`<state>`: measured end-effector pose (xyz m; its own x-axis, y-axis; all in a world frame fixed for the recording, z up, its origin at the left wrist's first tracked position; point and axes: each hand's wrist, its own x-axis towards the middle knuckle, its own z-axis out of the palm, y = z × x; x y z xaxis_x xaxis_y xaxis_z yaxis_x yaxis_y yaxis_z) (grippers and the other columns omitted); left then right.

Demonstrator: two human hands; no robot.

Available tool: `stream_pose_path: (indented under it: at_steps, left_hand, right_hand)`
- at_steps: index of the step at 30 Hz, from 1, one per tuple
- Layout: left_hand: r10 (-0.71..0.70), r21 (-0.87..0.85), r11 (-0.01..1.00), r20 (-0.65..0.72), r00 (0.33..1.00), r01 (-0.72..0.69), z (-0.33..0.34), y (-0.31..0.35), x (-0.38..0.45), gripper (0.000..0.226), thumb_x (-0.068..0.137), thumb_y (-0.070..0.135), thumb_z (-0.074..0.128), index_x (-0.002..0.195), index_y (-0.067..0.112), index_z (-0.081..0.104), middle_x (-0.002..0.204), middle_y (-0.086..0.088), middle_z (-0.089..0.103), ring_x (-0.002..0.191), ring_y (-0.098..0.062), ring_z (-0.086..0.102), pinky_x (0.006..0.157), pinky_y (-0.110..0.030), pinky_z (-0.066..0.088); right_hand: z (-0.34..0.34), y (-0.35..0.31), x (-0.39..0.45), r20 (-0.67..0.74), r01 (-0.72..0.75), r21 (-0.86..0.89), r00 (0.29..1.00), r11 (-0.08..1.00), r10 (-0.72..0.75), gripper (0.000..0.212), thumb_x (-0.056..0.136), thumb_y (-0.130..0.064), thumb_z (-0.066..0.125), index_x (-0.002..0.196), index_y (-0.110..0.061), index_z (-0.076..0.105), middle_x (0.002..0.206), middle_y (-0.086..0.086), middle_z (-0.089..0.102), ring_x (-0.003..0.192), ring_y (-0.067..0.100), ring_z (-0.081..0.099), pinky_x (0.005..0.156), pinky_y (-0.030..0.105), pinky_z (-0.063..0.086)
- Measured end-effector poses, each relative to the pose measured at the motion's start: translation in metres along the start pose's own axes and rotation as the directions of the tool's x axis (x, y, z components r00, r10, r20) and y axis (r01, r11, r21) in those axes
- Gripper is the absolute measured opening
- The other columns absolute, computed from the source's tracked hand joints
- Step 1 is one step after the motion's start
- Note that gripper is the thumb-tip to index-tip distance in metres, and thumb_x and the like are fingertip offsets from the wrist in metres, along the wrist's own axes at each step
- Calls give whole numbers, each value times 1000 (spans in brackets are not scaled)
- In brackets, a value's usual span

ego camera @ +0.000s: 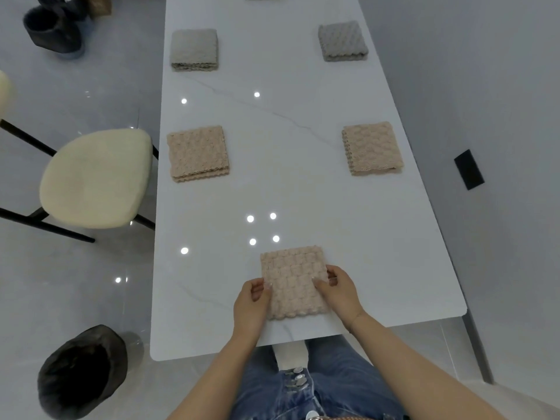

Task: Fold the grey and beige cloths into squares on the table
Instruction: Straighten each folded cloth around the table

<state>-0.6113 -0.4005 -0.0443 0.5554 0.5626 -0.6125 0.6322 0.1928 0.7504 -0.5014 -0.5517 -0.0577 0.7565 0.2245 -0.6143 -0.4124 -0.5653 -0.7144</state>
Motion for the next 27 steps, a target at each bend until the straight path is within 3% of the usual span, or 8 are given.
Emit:
stream_pose_path:
  at_steps: [8,15,20,23,27]
  left_hand:
    - [18,27,999,166,986,-23,-11,1,3,28,95,24,56,121,15,55,113,2,62,101,-10,58,74,-11,45]
    - [-1,73,997,302,953,-22,-7,8,2,43,96,27,54,134,11,48,127,-1,58,111,-12,55,97,-25,44]
    - [-18,48,999,307,951,3,0,14,-1,38,97,23,52,133,11,49,117,4,58,101,-6,56,81,-11,44]
    - [-28,54,998,293,956,13,4,14,-1,36,97,21,52,132,12,49,114,5,58,93,2,54,67,-5,46]
    - [-42,92,996,272,961,18,4,20,-5,33,97,20,52,130,15,48,125,1,56,95,1,53,66,-4,45]
  right_hand:
    - [6,-3,-11,-132,5,42,991,999,1,23,91,-16,60,113,-15,55,104,0,59,86,8,53,69,12,42]
    - [3,-11,-17,-208,0,74,978,997,16,22,92,-12,58,114,-13,53,96,-6,54,83,8,51,76,21,45]
    - [-4,-10,-17,-204,-14,62,979,998,26,26,91,-12,59,117,-9,55,102,1,58,87,12,53,83,27,46]
    - [-8,-8,-15,-181,-15,41,983,999,23,28,92,-13,58,119,-8,54,97,-5,57,81,4,52,74,19,45]
    - [-13,-11,-14,-160,-9,-20,987,1000,6,37,92,-15,57,127,-5,50,100,-4,54,83,5,51,63,9,40]
